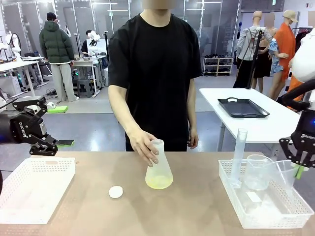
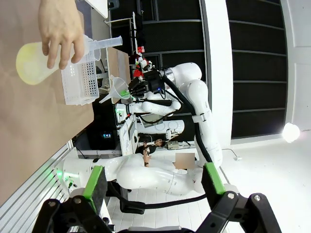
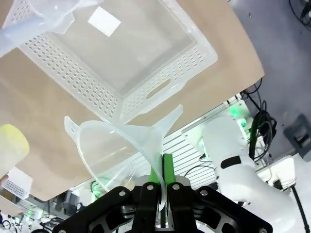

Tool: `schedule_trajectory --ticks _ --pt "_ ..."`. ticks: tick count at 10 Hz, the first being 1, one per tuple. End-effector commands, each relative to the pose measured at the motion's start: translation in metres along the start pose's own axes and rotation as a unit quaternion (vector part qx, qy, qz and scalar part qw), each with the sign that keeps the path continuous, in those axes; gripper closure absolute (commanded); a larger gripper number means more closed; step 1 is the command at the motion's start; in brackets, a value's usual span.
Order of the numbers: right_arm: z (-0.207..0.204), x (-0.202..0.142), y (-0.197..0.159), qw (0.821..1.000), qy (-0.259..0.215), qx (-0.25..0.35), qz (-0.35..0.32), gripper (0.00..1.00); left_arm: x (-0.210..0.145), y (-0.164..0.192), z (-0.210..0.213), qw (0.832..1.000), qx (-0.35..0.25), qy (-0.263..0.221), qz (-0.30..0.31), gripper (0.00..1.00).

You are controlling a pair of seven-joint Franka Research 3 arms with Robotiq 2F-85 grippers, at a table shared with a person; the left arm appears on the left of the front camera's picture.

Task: Prepare the solutions needed for the experiment.
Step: Once the solution is in the Big flask , pick up the Plastic Funnel and place it back into the right Organizing basket.

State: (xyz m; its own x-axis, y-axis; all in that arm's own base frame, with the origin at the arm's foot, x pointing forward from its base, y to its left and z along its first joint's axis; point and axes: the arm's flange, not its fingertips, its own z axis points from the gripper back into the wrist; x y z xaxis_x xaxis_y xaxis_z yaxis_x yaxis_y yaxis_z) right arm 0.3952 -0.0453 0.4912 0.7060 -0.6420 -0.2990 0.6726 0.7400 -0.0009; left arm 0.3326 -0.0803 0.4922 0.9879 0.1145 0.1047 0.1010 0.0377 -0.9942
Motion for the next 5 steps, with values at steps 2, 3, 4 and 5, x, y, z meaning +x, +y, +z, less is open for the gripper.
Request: schedule_trajectory --ticks 2,3,4,5 --pt "-0.011 0.008 0.021 0.998 -0.002 -0.008 -0.064 0.97 -0.001 -0.001 0.0 1.0 -0.006 0.002 0.0 0.0" --pt "-0.018 0.01 0.028 0.996 -0.003 -0.009 -0.093 0.97 -0.001 -0.001 0.0 1.0 -0.006 0.002 0.0 0.0" --pt "-0.026 0.015 0.032 0.993 -0.014 -0.026 -0.117 0.97 -0.001 -0.001 0.0 1.0 -0.006 0.002 0.0 0.0" --pt "-0.036 0.022 0.036 0.991 -0.019 -0.017 -0.128 0.97 -0.001 -0.001 0.0 1.0 -0.006 0.002 0.0 0.0"
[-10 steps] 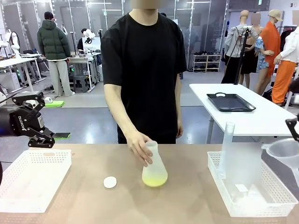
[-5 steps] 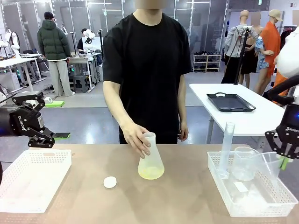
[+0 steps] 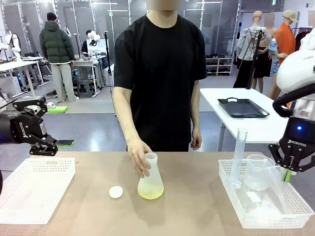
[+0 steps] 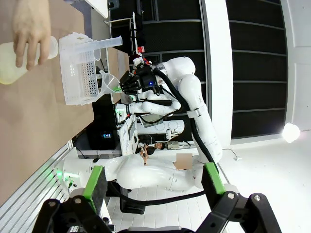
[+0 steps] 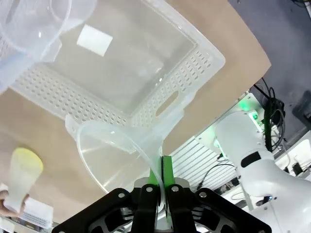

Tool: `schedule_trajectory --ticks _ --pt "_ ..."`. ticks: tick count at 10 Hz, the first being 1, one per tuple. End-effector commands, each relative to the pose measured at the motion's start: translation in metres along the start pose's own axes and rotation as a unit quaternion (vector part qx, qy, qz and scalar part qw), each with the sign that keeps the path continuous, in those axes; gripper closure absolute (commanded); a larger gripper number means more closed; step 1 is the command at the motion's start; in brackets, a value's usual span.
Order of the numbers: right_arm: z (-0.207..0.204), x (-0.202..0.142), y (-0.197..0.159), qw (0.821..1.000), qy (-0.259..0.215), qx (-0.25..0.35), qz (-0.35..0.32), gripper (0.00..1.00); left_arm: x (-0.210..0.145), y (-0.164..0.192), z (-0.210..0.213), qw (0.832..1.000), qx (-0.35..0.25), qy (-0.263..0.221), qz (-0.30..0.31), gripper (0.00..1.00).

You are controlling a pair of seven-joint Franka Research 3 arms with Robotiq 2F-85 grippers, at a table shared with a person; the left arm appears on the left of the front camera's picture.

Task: Prepare the solutions needed for the experiment.
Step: Once the solution is in the Big flask , pick up the Plastic Funnel and place it back into the right Organizing basket.

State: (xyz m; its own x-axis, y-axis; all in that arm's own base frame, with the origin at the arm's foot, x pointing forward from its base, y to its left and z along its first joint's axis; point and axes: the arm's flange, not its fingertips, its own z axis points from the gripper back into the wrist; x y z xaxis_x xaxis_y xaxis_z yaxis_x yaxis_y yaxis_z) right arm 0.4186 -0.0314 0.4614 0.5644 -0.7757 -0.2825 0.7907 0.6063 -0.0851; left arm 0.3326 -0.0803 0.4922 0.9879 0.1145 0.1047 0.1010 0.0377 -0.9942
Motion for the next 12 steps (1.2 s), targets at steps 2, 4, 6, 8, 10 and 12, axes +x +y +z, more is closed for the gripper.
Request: schedule_trajectory --ticks 2,4,6,8,10,12 --pt "-0.025 0.013 0.02 0.999 0.002 0.016 -0.051 0.97 -0.001 -0.001 0.0 1.0 -0.006 0.002 0.0 0.0" --pt "-0.038 0.021 0.028 0.997 0.001 0.02 -0.071 0.97 -0.001 -0.001 0.0 1.0 -0.006 0.002 0.0 0.0" --pt "-0.046 0.024 0.034 0.995 0.009 0.054 -0.078 0.97 -0.001 -0.001 0.0 1.0 -0.006 0.002 0.0 0.0" --pt "-0.042 0.028 0.035 0.994 0.011 0.064 -0.085 0.97 -0.001 -0.001 0.0 1.0 -0.006 0.002 0.0 0.0" --pt "-0.02 0.024 0.015 0.995 0.028 0.049 -0.079 0.97 -0.001 -0.001 0.0 1.0 -0.006 0.002 0.0 0.0" --pt "0.012 0.022 -0.009 0.995 0.021 0.064 -0.08 0.97 -0.001 -0.001 0.0 1.0 -0.006 0.002 0.0 0.0"
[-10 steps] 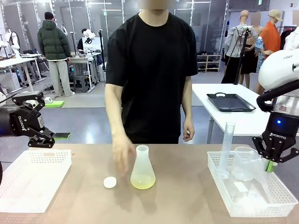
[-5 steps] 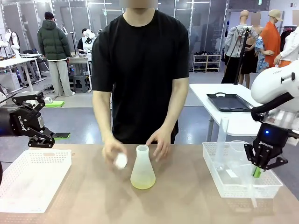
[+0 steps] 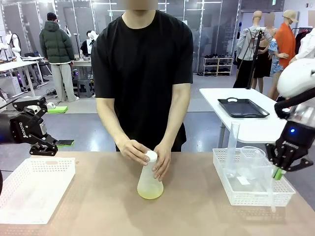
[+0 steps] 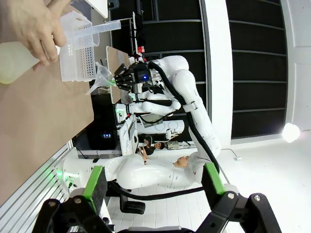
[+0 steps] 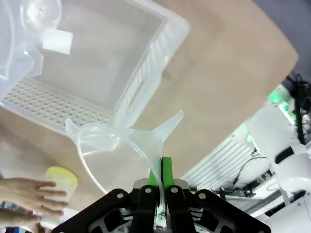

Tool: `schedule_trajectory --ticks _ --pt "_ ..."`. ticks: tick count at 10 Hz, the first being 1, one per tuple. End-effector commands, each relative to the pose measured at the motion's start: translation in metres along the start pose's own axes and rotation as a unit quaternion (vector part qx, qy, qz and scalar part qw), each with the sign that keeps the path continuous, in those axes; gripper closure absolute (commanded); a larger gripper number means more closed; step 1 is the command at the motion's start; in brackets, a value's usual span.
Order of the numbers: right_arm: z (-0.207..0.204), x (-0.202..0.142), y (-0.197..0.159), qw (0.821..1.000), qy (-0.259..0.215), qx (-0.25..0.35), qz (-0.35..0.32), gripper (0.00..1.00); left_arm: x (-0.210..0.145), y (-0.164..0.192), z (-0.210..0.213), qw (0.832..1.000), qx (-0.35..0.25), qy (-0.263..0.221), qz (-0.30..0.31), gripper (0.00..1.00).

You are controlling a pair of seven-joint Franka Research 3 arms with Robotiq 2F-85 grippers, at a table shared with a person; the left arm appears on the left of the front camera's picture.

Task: Prepare the solutions needed for the experiment.
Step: Once the solution is in the Big flask , pick up the Plastic Funnel and place it back into the right Organizing basket.

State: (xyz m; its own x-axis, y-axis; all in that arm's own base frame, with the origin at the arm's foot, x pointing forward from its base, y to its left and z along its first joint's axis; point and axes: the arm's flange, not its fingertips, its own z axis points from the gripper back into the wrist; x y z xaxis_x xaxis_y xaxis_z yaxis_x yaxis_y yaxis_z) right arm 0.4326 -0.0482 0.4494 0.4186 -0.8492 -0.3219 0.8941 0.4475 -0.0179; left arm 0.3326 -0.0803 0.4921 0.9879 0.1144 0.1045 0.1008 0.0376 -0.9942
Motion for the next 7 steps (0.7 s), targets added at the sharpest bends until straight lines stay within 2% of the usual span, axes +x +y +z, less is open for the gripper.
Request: schedule_trajectory --ticks 1,5,7 --pt "0.034 -0.001 -0.008 1.0 -0.021 0.022 0.001 0.97 -0.001 -0.001 0.0 1.0 -0.006 0.002 0.0 0.0" --pt "0.033 0.01 0.039 0.996 -0.037 0.075 0.008 0.97 -0.001 -0.001 0.0 1.0 -0.006 0.002 0.0 0.0" --pt "0.026 0.013 0.061 0.997 -0.033 0.066 0.015 0.97 -0.001 -0.001 0.0 1.0 -0.006 0.002 0.0 0.0"
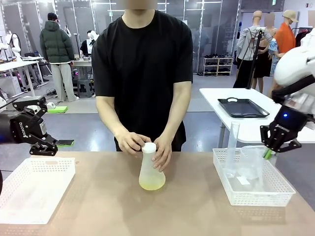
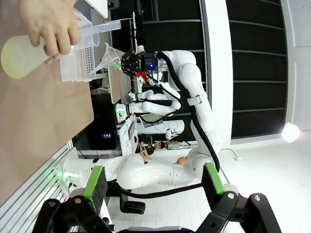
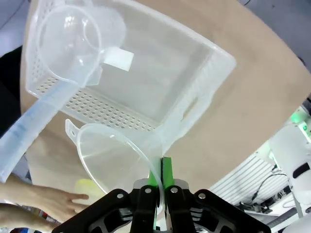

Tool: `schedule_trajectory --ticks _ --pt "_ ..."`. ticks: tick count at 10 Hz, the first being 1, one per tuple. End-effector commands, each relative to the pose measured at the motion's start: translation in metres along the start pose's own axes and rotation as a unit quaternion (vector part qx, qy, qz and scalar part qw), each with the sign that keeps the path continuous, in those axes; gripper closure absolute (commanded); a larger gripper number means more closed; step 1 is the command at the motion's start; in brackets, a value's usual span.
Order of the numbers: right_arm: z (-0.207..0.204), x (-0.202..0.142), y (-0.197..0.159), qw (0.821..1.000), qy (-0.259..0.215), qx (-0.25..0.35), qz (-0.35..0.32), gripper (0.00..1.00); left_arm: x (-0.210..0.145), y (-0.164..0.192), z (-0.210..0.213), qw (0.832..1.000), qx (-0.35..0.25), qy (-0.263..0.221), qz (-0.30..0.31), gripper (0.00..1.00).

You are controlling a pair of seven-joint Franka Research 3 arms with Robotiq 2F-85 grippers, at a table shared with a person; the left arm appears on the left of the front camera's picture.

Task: Prepare the solutions needed for the experiment.
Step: Once the solution is in the Big flask , pick up the Plastic Funnel and place it back into the right Organizing basket.

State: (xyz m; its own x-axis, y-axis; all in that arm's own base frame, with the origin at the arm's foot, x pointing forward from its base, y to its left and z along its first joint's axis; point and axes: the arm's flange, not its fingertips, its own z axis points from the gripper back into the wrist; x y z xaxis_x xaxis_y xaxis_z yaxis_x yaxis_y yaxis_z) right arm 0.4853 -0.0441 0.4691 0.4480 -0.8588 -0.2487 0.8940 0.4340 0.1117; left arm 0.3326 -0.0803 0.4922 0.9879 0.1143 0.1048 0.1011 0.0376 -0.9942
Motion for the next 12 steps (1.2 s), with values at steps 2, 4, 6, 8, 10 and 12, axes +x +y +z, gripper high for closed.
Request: schedule_trajectory --ticks 2,4,6,8,10,12 --pt "-0.015 0.004 0.027 1.0 0.001 -0.023 0.006 0.97 -0.001 -0.001 0.0 1.0 -0.006 0.002 0.0 0.0" --pt "-0.028 0.007 0.035 0.999 0.0 -0.04 0.007 0.97 -0.001 -0.001 0.0 1.0 -0.006 0.002 0.0 0.0" --pt "-0.037 0.01 0.036 0.998 -0.001 -0.061 0.009 0.97 -0.001 -0.001 0.0 1.0 -0.006 0.002 0.0 0.0" --pt "-0.042 0.014 0.036 0.998 -0.004 -0.065 0.007 0.97 -0.001 -0.001 0.0 1.0 -0.006 0.002 0.0 0.0" --pt "-0.048 0.014 0.035 0.998 -0.007 -0.054 0.004 0.94 -0.001 -0.001 0.0 1.0 -0.006 0.002 0.0 0.0" --pt "-0.05 0.013 0.037 0.999 -0.016 -0.041 0.003 0.8 -0.001 -0.001 0.0 1.0 -0.006 0.002 0.0 0.0"
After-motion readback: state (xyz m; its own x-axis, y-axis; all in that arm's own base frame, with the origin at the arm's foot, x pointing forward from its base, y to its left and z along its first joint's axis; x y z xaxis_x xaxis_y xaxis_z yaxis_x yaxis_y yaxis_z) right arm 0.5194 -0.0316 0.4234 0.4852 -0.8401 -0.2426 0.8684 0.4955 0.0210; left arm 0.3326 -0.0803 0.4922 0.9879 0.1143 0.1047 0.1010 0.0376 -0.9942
